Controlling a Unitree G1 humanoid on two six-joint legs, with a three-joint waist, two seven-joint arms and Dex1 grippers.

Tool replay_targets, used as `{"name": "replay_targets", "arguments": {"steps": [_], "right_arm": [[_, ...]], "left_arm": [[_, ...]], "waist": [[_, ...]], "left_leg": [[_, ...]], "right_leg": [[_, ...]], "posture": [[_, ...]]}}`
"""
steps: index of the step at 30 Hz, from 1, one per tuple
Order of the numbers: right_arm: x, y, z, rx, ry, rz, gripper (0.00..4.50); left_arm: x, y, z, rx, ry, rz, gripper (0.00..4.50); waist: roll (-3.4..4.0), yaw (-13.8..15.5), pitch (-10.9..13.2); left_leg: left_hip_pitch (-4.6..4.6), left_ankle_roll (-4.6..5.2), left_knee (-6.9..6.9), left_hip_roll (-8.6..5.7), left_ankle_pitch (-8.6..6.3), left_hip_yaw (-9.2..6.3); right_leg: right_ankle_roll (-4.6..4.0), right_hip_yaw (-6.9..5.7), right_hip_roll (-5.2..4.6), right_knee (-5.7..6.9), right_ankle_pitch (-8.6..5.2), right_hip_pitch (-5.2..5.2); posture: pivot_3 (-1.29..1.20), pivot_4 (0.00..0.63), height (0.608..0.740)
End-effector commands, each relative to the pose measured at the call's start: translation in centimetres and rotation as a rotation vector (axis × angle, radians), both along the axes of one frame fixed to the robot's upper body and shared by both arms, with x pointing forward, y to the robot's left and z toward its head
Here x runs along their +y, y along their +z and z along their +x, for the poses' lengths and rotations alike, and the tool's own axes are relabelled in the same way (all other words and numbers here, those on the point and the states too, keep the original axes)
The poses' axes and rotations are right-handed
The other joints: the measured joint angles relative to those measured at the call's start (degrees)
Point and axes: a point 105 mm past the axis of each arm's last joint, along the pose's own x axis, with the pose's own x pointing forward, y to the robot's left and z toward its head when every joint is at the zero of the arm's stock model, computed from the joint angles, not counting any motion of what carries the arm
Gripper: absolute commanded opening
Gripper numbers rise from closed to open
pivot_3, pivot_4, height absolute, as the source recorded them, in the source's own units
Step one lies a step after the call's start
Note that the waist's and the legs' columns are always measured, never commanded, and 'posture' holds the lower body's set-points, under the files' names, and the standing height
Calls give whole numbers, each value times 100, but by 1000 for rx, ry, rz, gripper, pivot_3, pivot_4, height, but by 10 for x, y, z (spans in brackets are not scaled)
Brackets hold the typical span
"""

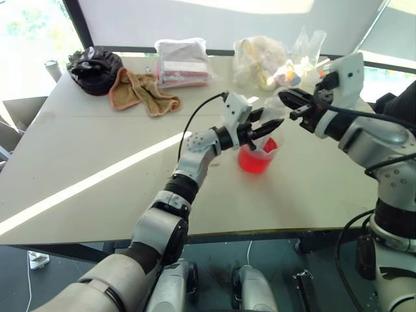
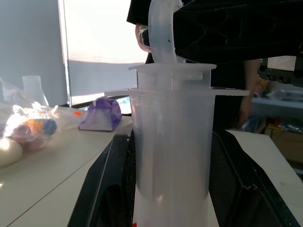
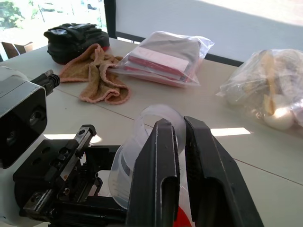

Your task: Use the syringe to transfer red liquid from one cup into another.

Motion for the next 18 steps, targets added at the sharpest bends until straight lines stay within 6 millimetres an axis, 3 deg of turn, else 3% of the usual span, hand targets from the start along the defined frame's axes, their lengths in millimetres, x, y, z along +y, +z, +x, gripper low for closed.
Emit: {"name": "replay_targets", "arguments": {"steps": [1, 6, 18], "right_arm": [[4, 7, 2, -31, -30, 4, 29], [16, 16, 0, -114, -38, 85, 29], [7, 52, -11, -263, -35, 262, 29]], "left_arm": [[-9, 19, -10, -73, -44, -28, 1446], [-13, 18, -13, -62, -62, -30, 1446], [-17, 6, -19, -25, -101, -14, 1446]], "waist": [[0, -5, 0], [0, 0, 0], [1, -6, 1]], "left_leg": [[0, 0, 0, 0, 0, 0], [0, -3, 0, 1, 1, 0], [0, -11, -1, -1, 5, 1]], "right_leg": [[0, 0, 0, 0, 0, 0], [0, 0, -1, 1, 0, -1], [1, -2, 3, 1, 0, -1]], "posture": [[0, 150, 740], [0, 150, 740], [0, 150, 740]]}}
